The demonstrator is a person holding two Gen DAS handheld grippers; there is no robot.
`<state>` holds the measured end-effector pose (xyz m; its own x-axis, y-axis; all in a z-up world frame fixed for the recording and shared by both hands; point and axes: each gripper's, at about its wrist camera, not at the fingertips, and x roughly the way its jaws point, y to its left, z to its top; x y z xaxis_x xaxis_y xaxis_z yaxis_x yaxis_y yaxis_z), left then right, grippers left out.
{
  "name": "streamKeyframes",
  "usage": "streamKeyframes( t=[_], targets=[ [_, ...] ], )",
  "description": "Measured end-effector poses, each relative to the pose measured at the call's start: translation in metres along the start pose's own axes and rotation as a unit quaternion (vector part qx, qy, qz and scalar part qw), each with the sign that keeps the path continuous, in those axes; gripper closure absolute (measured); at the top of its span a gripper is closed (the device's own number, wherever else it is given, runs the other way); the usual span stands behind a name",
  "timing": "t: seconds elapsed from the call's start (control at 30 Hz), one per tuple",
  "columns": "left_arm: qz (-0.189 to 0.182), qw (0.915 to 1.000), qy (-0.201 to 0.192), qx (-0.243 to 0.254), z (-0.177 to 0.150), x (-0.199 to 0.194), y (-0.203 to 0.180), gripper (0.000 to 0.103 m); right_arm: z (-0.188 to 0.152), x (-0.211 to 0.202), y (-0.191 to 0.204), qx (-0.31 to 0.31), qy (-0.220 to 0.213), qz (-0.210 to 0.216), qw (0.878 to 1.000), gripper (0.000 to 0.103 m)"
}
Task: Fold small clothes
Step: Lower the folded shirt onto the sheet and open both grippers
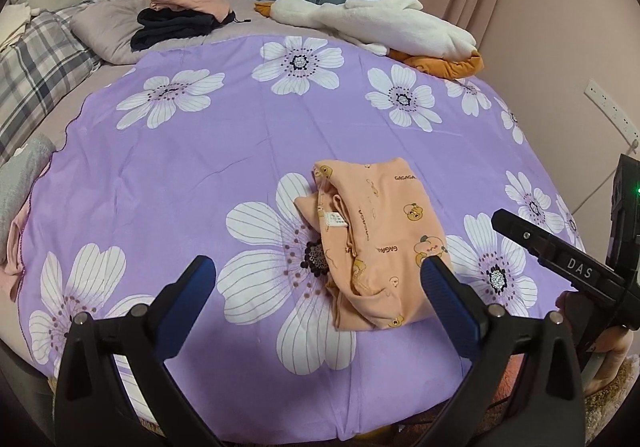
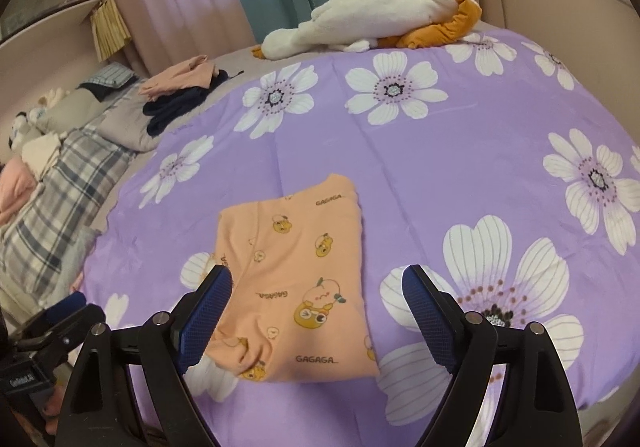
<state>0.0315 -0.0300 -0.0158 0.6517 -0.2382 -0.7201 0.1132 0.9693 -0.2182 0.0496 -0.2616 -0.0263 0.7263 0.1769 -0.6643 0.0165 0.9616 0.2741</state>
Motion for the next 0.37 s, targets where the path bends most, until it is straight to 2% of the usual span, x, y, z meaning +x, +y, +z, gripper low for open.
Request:
streamKeyframes(
  t=[0.23, 0.37],
  targets=[
    [-0.002, 0.9999, -0.008, -0.005, -0.001, -0.005, -0.001, 0.001, -0.002, -0.001, 0.007, -0.011, -0.001, -0.004, 1.000, 0.016],
    [-0.018, 0.9997, -0.014, -0.010, -0.002, -0.008, -0.001, 0.001, -0.003, -0.003, 0.011, -0.018, -0.010, -0.017, 1.000, 0.016]
  ],
)
